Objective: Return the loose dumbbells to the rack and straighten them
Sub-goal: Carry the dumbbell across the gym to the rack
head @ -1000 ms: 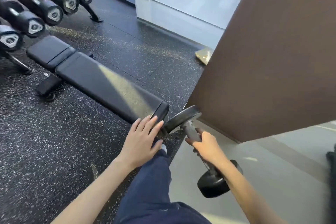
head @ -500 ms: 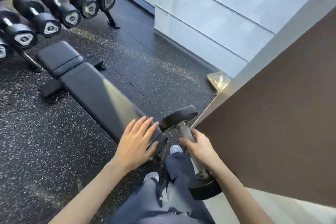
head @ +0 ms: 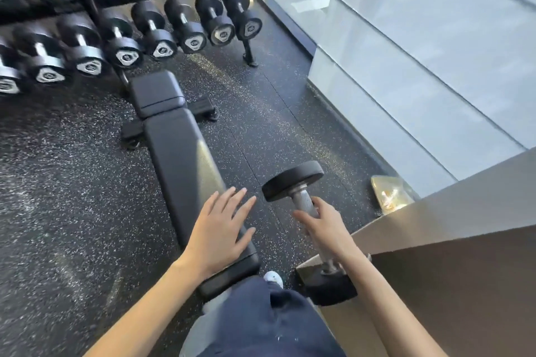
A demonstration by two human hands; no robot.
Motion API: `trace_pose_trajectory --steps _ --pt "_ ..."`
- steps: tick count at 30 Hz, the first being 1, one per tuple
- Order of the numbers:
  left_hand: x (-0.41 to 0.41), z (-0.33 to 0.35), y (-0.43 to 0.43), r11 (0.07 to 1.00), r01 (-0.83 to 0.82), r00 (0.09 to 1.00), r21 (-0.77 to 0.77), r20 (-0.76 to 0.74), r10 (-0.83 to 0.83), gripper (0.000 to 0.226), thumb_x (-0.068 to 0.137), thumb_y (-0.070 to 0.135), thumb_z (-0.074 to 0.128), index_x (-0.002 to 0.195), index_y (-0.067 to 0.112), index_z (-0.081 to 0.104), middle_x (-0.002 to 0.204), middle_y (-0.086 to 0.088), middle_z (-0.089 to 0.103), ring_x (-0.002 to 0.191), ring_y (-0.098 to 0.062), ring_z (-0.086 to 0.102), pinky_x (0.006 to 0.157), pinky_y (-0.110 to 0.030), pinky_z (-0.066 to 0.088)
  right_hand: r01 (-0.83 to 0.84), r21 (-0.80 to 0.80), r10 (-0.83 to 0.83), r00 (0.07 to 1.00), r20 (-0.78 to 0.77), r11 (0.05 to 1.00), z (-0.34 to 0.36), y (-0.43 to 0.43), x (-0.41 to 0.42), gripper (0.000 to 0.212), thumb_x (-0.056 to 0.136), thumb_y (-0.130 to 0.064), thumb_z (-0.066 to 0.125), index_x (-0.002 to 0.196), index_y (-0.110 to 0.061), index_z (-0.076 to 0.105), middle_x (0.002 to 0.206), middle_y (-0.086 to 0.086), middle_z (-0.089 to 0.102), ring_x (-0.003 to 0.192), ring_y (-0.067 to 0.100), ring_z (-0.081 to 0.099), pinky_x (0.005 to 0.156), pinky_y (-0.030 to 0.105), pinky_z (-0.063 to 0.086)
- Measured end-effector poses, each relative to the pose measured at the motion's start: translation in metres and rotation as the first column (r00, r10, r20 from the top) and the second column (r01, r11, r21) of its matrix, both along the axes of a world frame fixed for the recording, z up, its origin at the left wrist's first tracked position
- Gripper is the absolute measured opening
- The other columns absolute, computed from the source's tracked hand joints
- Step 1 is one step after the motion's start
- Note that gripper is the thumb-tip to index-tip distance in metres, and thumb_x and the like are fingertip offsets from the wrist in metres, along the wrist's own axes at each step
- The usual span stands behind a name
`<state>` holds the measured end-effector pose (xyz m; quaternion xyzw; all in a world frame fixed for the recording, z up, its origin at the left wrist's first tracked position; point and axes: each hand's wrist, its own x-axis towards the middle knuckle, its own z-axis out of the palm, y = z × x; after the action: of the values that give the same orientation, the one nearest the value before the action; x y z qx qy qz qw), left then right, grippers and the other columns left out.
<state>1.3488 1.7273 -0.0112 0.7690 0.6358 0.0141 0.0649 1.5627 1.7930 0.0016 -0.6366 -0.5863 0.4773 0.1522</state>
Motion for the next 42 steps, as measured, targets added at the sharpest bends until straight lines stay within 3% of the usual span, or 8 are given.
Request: trace_pose_trajectory --steps 5,13,18,22,26,30,34,42 --pt "0.007 0.004 0.010 0.997 -0.082 0.997 0.012 0.000 0.082 0.057 0.091 0.045 0.033 0.136 0.015 0.050 0.138 -0.009 0.051 0.130 -0.028 0.044 0.107 -0.048 0.035 -0.053 0.010 0.054 0.997 -0.051 0.999 0.004 0.046 0.005 0.024 0.086 -0.020 0.064 0.105 -0.010 0.055 0.078 0.007 0.061 0.050 0.013 0.054 0.043 0.020 0.043" --pt "0.006 0.014 0.050 0.989 -0.146 0.989 0.034 -0.026 0.147 0.056 0.089 0.044 0.036 0.133 0.013 0.052 0.135 -0.010 0.053 0.127 -0.030 0.046 0.107 -0.048 0.035 -0.065 -0.013 0.061 0.983 -0.173 0.998 -0.001 0.101 0.010 0.023 0.084 -0.019 0.065 0.103 -0.010 0.056 0.076 0.007 0.063 0.052 0.015 0.055 0.050 0.029 0.044" --pt "0.013 0.022 0.099 0.992 -0.110 0.993 0.062 -0.035 0.112 0.057 0.088 0.045 0.037 0.133 0.014 0.053 0.136 -0.010 0.053 0.127 -0.029 0.047 0.106 -0.048 0.036 0.025 0.023 -0.021 0.985 -0.173 0.999 -0.003 0.134 0.015 0.020 0.085 -0.022 0.065 0.101 -0.014 0.055 0.077 0.003 0.062 0.045 0.006 0.055 0.045 0.023 0.042" --pt "0.022 0.022 0.148 0.998 -0.024 0.999 0.063 -0.041 0.027 0.057 0.088 0.045 0.037 0.131 0.013 0.055 0.134 -0.010 0.054 0.125 -0.030 0.049 0.104 -0.049 0.039 0.137 0.006 -0.133 0.971 -0.199 0.991 -0.011 0.148 0.020 0.018 0.083 -0.024 0.067 0.094 -0.013 0.058 0.068 0.005 0.061 0.051 0.014 0.053 0.049 0.029 0.043" --pt "0.025 0.009 0.194 0.996 0.082 0.996 0.034 -0.019 -0.082 0.055 0.087 0.043 0.047 0.133 0.014 0.053 0.136 -0.010 0.053 0.127 -0.030 0.047 0.105 -0.050 0.037 0.251 -0.059 -0.257 0.942 -0.214 0.966 -0.018 0.163 0.026 0.020 0.084 -0.021 0.066 0.099 -0.010 0.059 0.069 0.004 0.061 0.051 0.014 0.053 0.049 0.028 0.041" --pt "0.013 0.000 0.247 0.981 0.194 0.980 -0.013 -0.043 -0.195 0.058 0.088 0.046 0.035 0.135 0.015 0.051 0.137 -0.009 0.053 0.127 -0.028 0.048 0.104 -0.050 0.038 0.336 -0.041 -0.338 0.931 -0.138 0.941 -0.022 0.196 0.024 0.029 0.085 -0.023 0.065 0.108 -0.009 0.056 0.089 0.012 0.065 0.065 0.023 0.059 0.056 0.030 0.046" --pt "-0.015 0.001 0.311 0.970 0.242 0.970 0.003 -0.008 -0.242 0.059 0.090 0.047 0.031 0.137 0.015 0.049 0.139 -0.009 0.050 0.130 -0.028 0.044 0.106 -0.050 0.036 0.356 -0.047 -0.359 0.929 -0.088 0.933 -0.013 0.244 0.002 0.031 0.085 -0.020 0.065 0.112 -0.012 0.052 0.095 0.014 0.066 0.060 0.019 0.058 0.047 0.022 0.043" --pt "-0.088 0.009 0.430 0.979 0.193 0.980 0.060 0.033 -0.195 0.058 0.091 0.046 0.038 0.140 0.016 0.044 0.142 -0.009 0.046 0.133 -0.028 0.040 0.109 -0.049 0.033 0.287 -0.092 -0.295 0.950 -0.096 0.953 0.002 0.355 -0.060 0.025 0.082 -0.012 0.066 0.103 -0.010 0.053 0.081 0.011 0.064 0.054 0.016 0.057 0.049 0.027 0.047"
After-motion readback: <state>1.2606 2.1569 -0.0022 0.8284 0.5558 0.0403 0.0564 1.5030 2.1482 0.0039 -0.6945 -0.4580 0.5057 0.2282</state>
